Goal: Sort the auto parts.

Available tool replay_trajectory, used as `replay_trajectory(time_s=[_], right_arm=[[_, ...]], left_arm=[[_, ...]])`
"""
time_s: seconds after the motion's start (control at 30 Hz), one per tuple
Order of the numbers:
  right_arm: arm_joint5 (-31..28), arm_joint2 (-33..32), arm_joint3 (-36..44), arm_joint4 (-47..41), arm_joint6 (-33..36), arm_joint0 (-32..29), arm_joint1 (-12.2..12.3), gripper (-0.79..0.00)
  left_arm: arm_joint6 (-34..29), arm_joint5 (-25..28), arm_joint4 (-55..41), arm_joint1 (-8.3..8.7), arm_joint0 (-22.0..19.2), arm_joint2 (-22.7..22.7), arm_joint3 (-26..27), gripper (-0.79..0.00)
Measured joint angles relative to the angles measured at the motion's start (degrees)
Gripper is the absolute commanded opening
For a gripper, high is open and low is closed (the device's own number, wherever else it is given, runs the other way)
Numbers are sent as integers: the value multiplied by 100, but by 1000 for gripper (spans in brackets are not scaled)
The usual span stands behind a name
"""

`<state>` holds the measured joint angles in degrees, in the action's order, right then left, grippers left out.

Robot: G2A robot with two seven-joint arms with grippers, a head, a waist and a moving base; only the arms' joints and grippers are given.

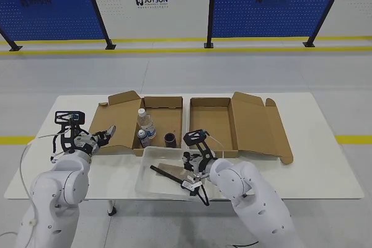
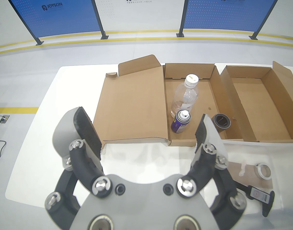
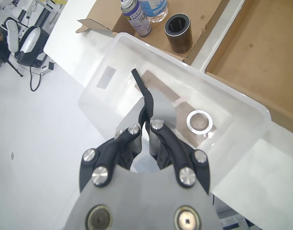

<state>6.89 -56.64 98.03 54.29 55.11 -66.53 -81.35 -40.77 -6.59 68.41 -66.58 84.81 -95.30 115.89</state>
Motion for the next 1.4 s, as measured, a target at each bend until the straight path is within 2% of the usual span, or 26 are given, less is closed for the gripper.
replay_trajectory(time_s=[0.1, 0.13, 0.2, 0.27, 0.3, 0.37, 0.4, 0.53, 0.77, 1.03, 1.1, 1.17, 1.27, 1.4], right_arm=[[-277, 123, -90, 191, 367, 156, 17, -763], [-345, 166, -124, 240, 488, 208, 19, -671], [-481, 273, -216, 285, 766, 332, 16, -613], [-603, 388, -338, 359, 1022, 485, 7, -413], [-691, 450, -396, 368, 1147, 563, 0, -339], [-867, 586, -544, 410, 1381, 771, -21, -62], [-947, 656, -618, 427, 1475, 861, -33, -3], [-1276, 986, -997, 446, 1727, 1233, -105, 0], [-1547, 1636, -1739, 420, 1599, 1659, -301, -139], [-1446, 2114, -2154, 571, 1425, 1731, -462, -197], [-1380, 2166, -2214, 624, 1424, 1732, -485, -225], [-1304, 2196, -2253, 705, 1454, 1736, -499, -296], [-1227, 2186, -2307, 770, 1459, 1730, -506, -354], [-1211, 2163, -2366, 852, 1518, 1717, -503, -376]], left_arm=[[0, 0, 0, 0, 0, 0, 0, 0], [0, 0, 0, 0, 0, 0, 0, 0], [0, 0, 0, 0, 0, 0, 0, 0], [0, 0, 0, 0, 0, 0, 0, 0], [0, 0, 0, 0, 0, 0, 0, 0], [0, 0, 0, 0, 0, 0, 0, 0], [0, 0, 0, 0, 0, 0, 0, 0], [0, 0, 0, 0, 0, 0, 0, 0], [0, 0, 0, 0, 0, 0, 0, 0], [0, 0, 0, 0, 0, 0, 0, 0], [0, 0, 0, 0, 0, 0, 0, 0], [0, 0, 0, 0, 0, 0, 0, 0], [0, 0, 0, 0, 0, 0, 0, 0], [0, 0, 0, 0, 0, 0, 0, 0]])
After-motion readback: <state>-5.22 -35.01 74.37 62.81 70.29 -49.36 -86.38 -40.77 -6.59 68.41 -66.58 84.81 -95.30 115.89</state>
